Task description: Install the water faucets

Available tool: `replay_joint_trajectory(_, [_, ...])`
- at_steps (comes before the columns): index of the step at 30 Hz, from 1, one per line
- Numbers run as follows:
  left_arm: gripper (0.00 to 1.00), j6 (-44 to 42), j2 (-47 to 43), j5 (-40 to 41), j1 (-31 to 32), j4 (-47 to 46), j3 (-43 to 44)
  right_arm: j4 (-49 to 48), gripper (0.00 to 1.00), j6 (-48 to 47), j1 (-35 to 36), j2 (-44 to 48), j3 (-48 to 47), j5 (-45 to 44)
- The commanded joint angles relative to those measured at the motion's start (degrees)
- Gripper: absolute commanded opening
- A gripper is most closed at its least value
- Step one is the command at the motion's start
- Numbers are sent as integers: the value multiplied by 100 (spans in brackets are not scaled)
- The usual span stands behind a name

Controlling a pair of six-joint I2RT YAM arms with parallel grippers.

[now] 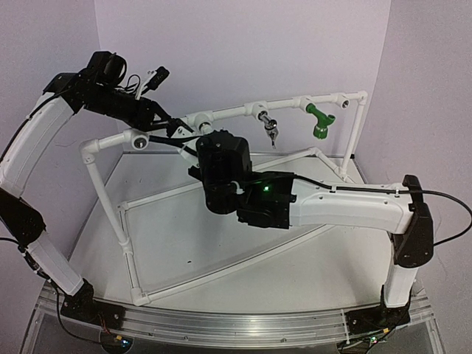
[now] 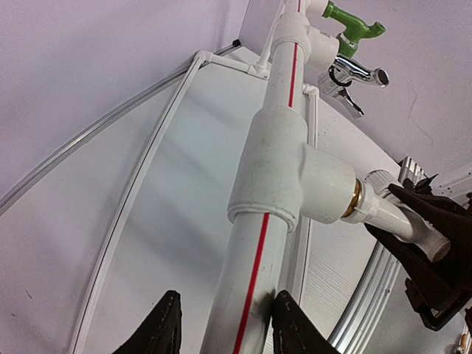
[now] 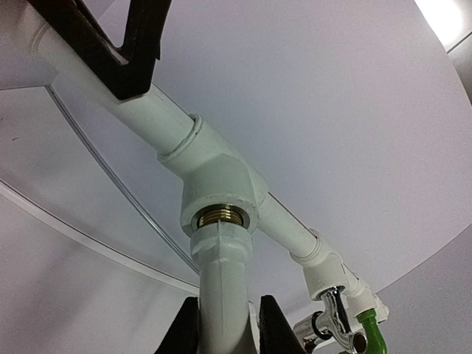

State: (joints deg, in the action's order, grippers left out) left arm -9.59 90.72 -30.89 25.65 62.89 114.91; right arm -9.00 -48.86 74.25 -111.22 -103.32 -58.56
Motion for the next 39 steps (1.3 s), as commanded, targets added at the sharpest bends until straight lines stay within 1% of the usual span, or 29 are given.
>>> replay_joint_trajectory(1, [40, 176, 67, -682, 220, 650, -208, -792, 0, 905, -169, 39, -543, 1154])
replay_joint_trajectory(9, [38, 171, 65, -702, 221, 629, -254, -718, 0, 1669, -290, 214, -543, 1539])
replay_joint_trajectory(24, [36, 160, 83, -734, 221, 604, -274, -629, 0, 2734, -479, 600, -327, 2268])
replay_joint_trajectory(32, [35, 169, 78, -763, 221, 598, -290, -581, 0, 3196, -594, 666, -255, 2405])
replay_joint_trajectory(39, [34, 194, 60, -781, 221, 583, -313, -477, 0, 3812, -750, 822, -161, 2717])
